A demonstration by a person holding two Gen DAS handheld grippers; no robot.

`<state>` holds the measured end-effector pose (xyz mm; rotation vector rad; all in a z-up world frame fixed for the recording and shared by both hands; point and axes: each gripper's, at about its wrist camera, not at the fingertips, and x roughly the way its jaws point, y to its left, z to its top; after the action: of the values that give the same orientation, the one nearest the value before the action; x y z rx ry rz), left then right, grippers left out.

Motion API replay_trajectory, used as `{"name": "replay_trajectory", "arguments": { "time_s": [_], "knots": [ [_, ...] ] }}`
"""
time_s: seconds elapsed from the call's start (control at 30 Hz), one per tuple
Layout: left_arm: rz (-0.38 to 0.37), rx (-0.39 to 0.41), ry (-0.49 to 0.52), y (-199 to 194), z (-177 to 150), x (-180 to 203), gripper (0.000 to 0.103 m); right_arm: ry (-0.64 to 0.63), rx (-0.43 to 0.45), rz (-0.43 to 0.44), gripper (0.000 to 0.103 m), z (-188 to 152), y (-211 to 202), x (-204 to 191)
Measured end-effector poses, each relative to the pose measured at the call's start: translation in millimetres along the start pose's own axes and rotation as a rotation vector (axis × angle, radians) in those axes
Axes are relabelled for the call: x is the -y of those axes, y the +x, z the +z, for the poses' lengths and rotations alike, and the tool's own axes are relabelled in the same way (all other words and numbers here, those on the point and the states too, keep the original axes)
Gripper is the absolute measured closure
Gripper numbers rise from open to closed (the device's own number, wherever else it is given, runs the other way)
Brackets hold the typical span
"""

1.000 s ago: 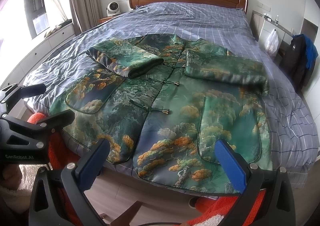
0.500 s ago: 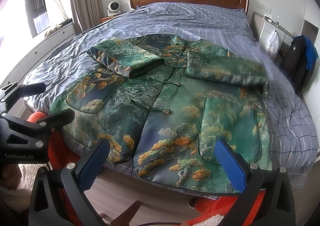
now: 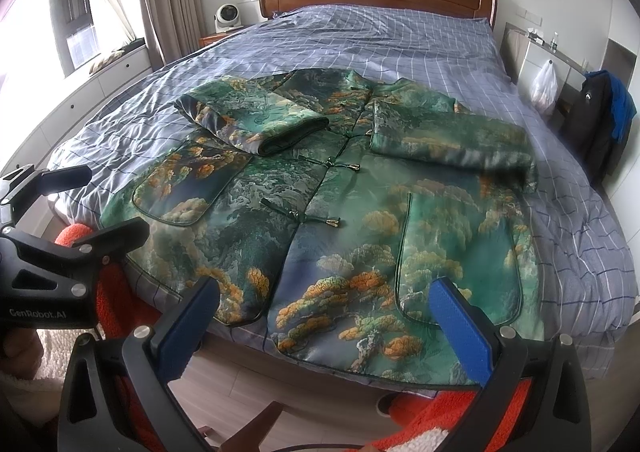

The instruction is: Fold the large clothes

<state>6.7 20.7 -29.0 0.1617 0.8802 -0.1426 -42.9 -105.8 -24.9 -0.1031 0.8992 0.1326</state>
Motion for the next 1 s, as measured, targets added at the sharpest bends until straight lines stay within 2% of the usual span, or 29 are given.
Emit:
{"name": "replay_trajectory", "arguments": {
  "time_s": [1.0],
  "knots": [
    [0.006,-0.007,0.000,-4.9,-4.3,-1.7,0.000,-0.014,-0.004,0.009,0.000,-2.5,-0.8,-4.4]
  ]
}}
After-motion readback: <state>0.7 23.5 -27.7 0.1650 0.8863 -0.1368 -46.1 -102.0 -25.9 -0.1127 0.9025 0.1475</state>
